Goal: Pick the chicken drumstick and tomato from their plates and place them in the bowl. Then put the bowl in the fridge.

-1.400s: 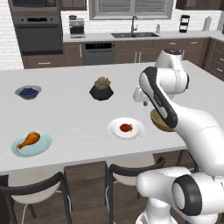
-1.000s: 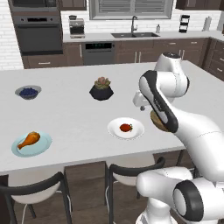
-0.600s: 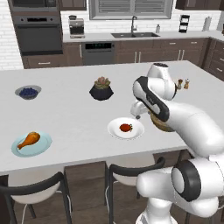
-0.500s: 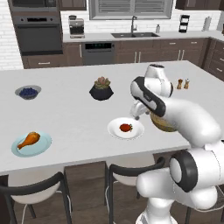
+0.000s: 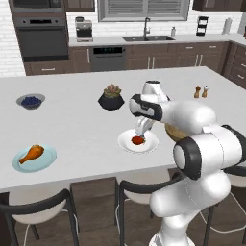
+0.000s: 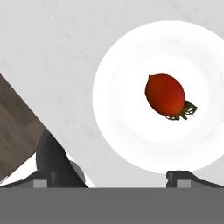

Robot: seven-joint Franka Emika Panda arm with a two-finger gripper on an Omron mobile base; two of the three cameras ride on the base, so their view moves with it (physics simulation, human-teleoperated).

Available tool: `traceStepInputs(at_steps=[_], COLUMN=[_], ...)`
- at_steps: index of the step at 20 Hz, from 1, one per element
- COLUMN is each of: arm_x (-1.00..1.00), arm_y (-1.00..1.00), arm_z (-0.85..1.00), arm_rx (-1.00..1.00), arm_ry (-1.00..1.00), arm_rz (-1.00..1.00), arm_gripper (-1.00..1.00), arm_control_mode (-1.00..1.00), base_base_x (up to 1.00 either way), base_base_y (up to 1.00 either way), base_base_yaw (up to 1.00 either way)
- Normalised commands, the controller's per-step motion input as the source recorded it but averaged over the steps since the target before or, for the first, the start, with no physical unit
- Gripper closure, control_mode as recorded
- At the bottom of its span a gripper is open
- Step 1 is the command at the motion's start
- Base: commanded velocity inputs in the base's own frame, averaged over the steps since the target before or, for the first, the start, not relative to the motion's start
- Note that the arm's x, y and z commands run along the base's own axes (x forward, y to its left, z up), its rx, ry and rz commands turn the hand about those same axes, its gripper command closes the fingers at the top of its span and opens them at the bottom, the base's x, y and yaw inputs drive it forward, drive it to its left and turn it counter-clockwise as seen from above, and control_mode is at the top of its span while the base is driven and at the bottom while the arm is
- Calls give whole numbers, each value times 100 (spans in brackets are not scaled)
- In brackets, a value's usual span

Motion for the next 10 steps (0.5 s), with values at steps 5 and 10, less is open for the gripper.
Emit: traceStepInputs(at_steps=[5, 10], arm_x=[60, 68], arm_y=[6, 4], arm_z=[-53, -39], arm_rx=[0, 0], arm_ry=[3, 2], arm_rz=[2, 3], arm_gripper=[-100, -100], arm_control_mode=[-100, -100], base_base_x=[0, 0], base_base_y=[0, 0], base_base_yaw=[0, 0])
